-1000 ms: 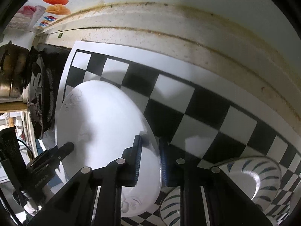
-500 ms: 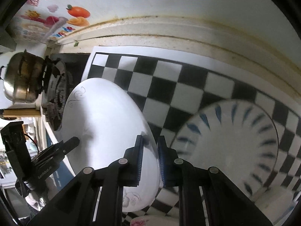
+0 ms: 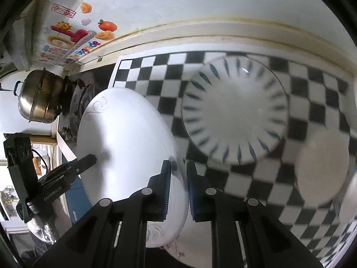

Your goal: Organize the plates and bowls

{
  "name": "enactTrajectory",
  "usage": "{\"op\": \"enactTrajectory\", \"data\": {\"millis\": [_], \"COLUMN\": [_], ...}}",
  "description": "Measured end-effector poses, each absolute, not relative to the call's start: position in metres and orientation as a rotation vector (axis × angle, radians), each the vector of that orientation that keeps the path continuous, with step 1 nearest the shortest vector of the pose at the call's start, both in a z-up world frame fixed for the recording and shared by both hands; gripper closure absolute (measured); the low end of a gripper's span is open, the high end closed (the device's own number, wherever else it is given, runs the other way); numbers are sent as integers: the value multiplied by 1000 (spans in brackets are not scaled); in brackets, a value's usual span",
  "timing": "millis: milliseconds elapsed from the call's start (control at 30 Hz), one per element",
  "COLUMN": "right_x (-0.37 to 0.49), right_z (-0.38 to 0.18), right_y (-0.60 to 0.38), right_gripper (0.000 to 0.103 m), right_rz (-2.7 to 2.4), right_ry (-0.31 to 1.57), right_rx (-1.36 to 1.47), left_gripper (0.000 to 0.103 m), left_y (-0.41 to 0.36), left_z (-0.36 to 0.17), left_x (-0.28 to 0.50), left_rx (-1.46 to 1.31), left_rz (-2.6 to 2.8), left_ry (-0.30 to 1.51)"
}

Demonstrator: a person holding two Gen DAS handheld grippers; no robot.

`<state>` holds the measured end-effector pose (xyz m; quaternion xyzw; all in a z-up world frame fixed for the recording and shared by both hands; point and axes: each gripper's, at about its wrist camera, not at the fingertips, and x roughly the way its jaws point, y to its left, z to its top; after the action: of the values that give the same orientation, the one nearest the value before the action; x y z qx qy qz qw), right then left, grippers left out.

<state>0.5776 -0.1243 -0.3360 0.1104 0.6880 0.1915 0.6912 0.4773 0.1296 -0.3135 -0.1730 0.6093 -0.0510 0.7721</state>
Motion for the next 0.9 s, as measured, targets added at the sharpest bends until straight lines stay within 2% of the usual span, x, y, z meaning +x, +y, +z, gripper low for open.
{"op": "enactTrajectory", "data": {"millis": [300,633,900], "right_x": [489,423,402], "right_z": [-335,-384,-413], "right_y": [-190,-238,-253], "right_gripper": [86,86,87], "right_rz": [345,246,207], "right_ry": [1510,1569,1604], "right_rx": [339,411,438], "left_gripper": [77,77,77], "left_y": [75,25,7], "left_z": [-324,-360,-385], "left_x": [438,420,418], "left_rx": [-304,-186,-112], "left_rz": [-219,-301,-314], "left_ry": [1378,1457,1523]}}
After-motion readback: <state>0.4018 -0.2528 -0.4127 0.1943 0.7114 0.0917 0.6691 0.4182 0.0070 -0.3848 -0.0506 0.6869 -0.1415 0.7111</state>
